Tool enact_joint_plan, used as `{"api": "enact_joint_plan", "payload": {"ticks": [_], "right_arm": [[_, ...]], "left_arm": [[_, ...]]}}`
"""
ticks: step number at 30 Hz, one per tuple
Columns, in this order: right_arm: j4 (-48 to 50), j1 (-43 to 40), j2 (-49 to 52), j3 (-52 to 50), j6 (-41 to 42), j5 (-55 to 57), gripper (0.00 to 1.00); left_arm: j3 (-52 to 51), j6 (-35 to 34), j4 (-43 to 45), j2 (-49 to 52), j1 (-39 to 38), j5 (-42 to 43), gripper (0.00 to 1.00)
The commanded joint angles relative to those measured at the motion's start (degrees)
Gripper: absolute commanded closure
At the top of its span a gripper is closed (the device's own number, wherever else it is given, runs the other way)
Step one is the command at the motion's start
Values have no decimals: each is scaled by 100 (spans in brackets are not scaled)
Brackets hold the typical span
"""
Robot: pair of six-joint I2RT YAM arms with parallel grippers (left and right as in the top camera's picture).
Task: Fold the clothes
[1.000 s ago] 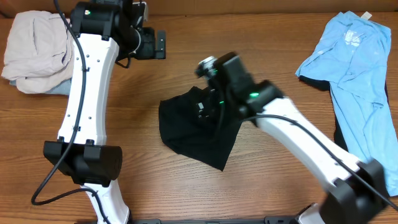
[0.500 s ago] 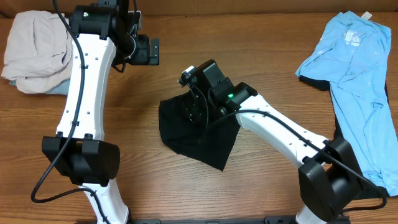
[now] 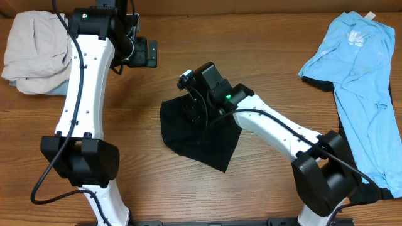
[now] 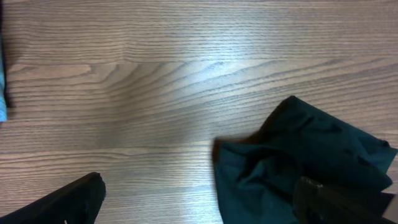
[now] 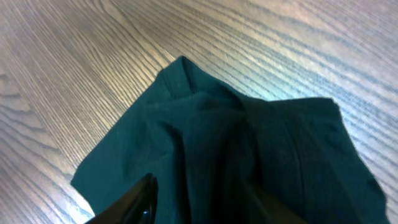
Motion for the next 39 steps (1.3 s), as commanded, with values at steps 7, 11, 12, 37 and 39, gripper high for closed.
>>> {"api": "enact_joint_plan", "payload": {"ticks": [7,11,12,37,39], "right_arm": [[-52,31,96,118,256,-114,96],[-704,31,-212,289,616,-114,96],[-885,31,-295,339,682,-114,96],[-4402,-20,-1080,-1270,2435,-289,66],[-4409,-109,-1145,-1069,2446,-284,62]], "left_arm": [[-4,133,46,-107,260,-70,0],[-4,131,79,-107,339,-101,0],[-4,131,81,-107,363,-101,0],[-33,243,136,-44,575,-96,0],[-33,243,136,-44,575,-96,0]]}}
